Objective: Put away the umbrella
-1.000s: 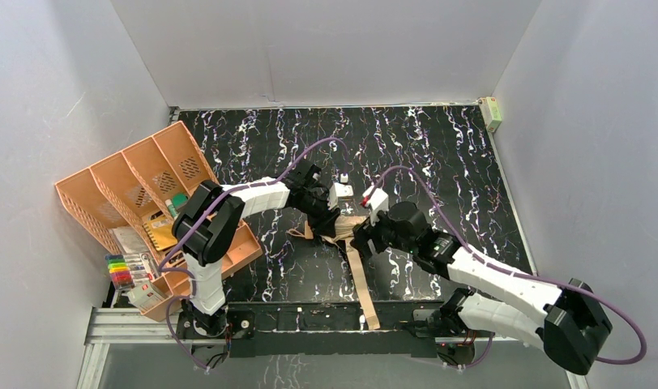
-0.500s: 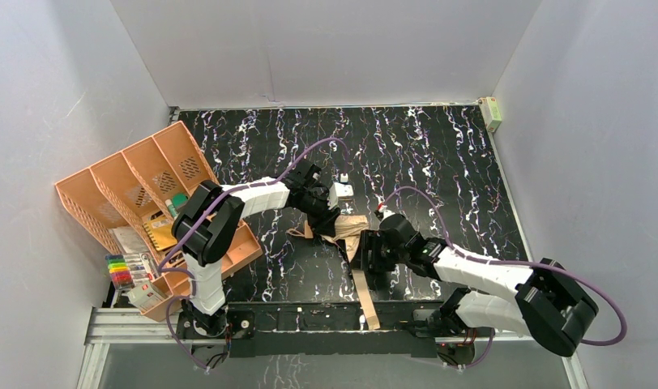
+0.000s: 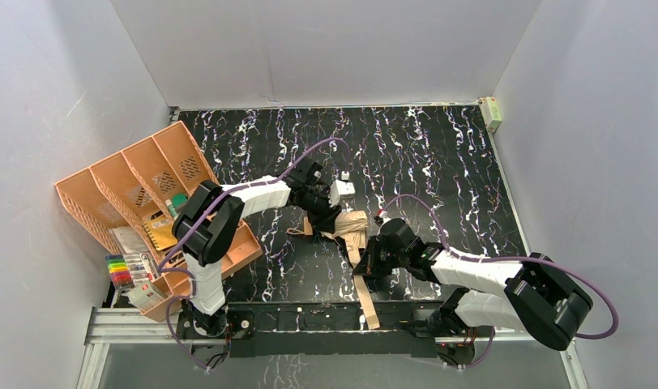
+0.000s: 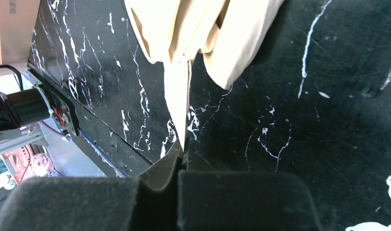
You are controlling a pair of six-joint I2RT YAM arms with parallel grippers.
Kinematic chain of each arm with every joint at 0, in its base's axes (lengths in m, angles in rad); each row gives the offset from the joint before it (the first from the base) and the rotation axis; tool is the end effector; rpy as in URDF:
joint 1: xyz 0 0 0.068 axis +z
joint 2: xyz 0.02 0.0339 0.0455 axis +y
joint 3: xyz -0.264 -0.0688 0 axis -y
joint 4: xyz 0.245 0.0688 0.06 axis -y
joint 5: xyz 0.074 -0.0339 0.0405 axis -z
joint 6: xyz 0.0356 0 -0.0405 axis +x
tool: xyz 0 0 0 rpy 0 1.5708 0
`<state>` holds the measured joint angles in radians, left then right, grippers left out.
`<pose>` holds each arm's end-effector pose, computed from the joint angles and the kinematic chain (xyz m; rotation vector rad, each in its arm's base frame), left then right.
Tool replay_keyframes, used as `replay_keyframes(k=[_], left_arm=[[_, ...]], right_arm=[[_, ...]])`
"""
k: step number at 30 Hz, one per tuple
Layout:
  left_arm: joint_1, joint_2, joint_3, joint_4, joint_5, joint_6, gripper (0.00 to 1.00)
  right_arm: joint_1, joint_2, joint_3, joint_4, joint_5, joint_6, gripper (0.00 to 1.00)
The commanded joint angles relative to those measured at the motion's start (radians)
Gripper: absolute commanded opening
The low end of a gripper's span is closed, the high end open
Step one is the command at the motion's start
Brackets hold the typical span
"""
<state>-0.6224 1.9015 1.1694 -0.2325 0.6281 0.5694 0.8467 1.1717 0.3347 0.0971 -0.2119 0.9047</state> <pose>0.3019 -0.2424 0.1596 1.5738 1.8795 -0.8121 0.1311 0.1596 0.1416 -0.0459 2.5695 1.0445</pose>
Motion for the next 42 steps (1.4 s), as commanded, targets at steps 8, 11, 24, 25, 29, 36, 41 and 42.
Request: replay_keyframes(k=[8,11,24,25,29,36,41,42], left_arm=[[0.009,0.069,0.053,-0.001,-0.373,-0.031,0.00],[0.009,0.071,0.044,0.023,-0.427,-0.055,0.00],[-0.024,-0.008,-0.067,0.101,-0.370,-0.034,0.00],[-0.027,-0.009,-0.070,0.101,-0.369,-0.029,0.00],[-0.032,-0.010,-0.072,0.096,-0.374,-0.005,0.00],[-0.038,-0.015,-0.074,0.094,-0.374,0.011,0.00],[-0.045,-0.026,-0.088,0.094,-0.364,0.030,0.00],[-0.047,-0.030,-0.092,0.096,-0.365,0.034,0.00]], right_arm=[[0.003,0.006,0.025,-0.306,-0.133,0.049,0.00],[0.003,-0.009,0.019,-0.339,-0.164,0.051,0.00],[-0.001,0.012,0.152,-0.241,-0.140,-0.123,0.25],[-0.002,0.020,0.173,-0.255,-0.144,-0.143,0.26],[-0.002,0.026,0.263,-0.397,-0.071,-0.217,0.41],[-0.048,-0.114,0.379,-0.601,0.325,-0.263,0.84],[-0.187,-0.104,0.449,-0.567,0.339,-0.344,0.87],[-0.209,-0.093,0.467,-0.558,0.340,-0.357,0.87]])
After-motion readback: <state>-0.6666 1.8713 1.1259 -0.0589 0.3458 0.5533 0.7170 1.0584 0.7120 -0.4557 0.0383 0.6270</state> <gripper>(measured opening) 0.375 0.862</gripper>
